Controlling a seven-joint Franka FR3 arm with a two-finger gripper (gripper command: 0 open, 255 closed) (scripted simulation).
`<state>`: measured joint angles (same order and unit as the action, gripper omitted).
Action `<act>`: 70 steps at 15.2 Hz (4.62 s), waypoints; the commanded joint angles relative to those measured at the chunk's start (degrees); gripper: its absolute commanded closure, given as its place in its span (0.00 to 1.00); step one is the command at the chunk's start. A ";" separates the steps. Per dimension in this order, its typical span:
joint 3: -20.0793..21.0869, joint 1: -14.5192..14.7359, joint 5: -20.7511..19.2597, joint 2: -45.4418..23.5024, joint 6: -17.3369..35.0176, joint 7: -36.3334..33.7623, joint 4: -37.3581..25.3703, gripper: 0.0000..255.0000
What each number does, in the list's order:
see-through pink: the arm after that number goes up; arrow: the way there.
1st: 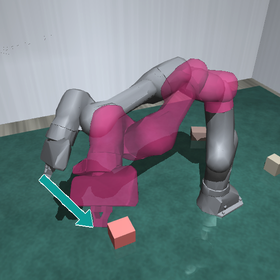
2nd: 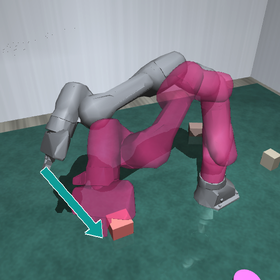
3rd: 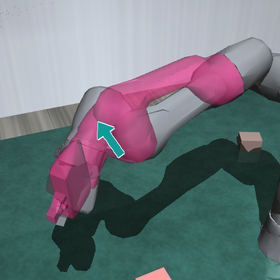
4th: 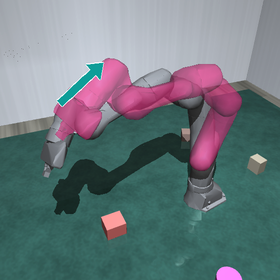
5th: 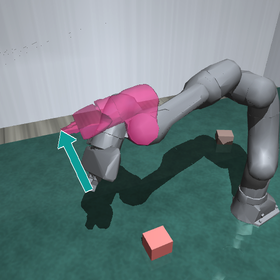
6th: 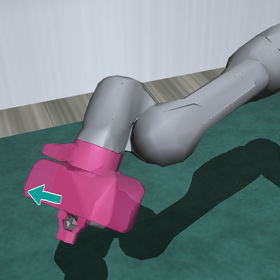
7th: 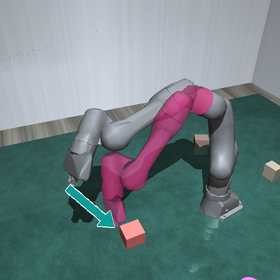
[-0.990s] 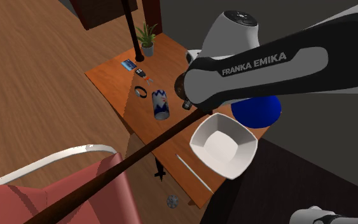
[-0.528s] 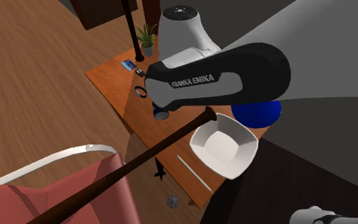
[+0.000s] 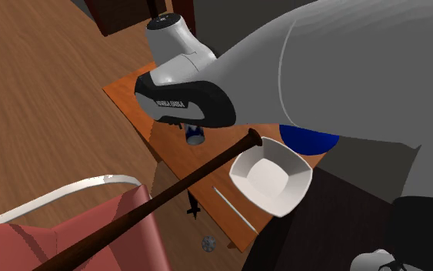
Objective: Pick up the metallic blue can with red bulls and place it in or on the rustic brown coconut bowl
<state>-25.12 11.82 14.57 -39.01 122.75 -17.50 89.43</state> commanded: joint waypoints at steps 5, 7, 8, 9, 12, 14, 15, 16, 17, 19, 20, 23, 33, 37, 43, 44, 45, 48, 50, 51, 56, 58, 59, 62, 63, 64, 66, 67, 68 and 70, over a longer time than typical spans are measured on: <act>0.59 -0.49 0.83 -2.24 2.16 0.10 0.14 0.00; 0.59 -0.49 0.83 -2.24 2.16 0.10 0.13 0.00; 0.59 -0.49 0.83 -2.24 2.16 0.10 0.13 0.00; 0.59 -0.50 0.83 -2.24 2.16 0.10 0.13 0.00; 0.59 -0.49 0.83 -2.24 2.16 0.10 0.14 0.00; 0.59 -0.49 0.83 -2.24 2.16 0.10 0.14 1.00; 0.59 -0.49 0.82 -2.23 2.15 0.11 0.14 1.00; 0.59 -0.50 0.83 -2.24 2.15 0.11 0.13 1.00; 0.59 -0.50 0.83 -2.24 2.15 0.10 0.13 1.00; 0.59 -0.49 0.83 -2.23 2.16 0.11 0.14 1.00; 0.59 -0.50 0.83 -2.24 2.16 0.11 0.14 1.00; 0.44 -0.40 0.66 -1.79 1.67 0.03 0.08 1.00; -0.86 0.36 -1.02 2.30 -3.65 -0.67 -1.32 1.00; -1.30 0.56 -1.65 3.71 -5.93 -0.94 -2.28 1.00; -1.86 0.75 -2.50 5.53 -9.53 -1.30 -4.19 1.00; -1.95 0.77 -2.63 5.80 -10.15 -1.36 -4.56 1.00; -2.02 0.78 -2.73 6.02 -10.69 -1.41 -4.90 1.00; -3.07 -0.83 -3.14 8.23 -9.19 1.74 -1.28 1.00; -3.77 -2.04 -3.35 9.44 -8.36 3.88 0.68 1.00; -4.12 -2.68 -3.44 9.96 -8.00 4.97 1.54 1.00; -5.12 -5.10 -3.45 10.90 -6.91 8.58 3.50 1.00; -5.14 -4.07 -3.08 11.95 -5.06 6.80 6.20 0.00; -5.13 -3.08 -2.67 12.89 -3.25 5.03 8.73 0.00; -4.84 -0.32 -1.13 15.09 2.04 -0.26 15.39 0.00; -4.66 0.55 -0.51 15.62 3.76 -2.00 17.31 0.00; -4.45 1.39 0.16 16.04 5.47 -3.73 19.10 0.00; -3.89 3.00 1.70 16.60 8.83 -7.12 22.27 0.00; -3.56 3.78 2.56 16.73 10.48 -8.78 23.65 0.00; -3.17 4.53 3.48 16.76 12.11 -10.42 24.90 0.00; -2.51 5.64 5.00 16.62 14.54 -12.87 26.53 0.00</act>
<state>-27.95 16.84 18.74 -22.45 135.64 -29.03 114.66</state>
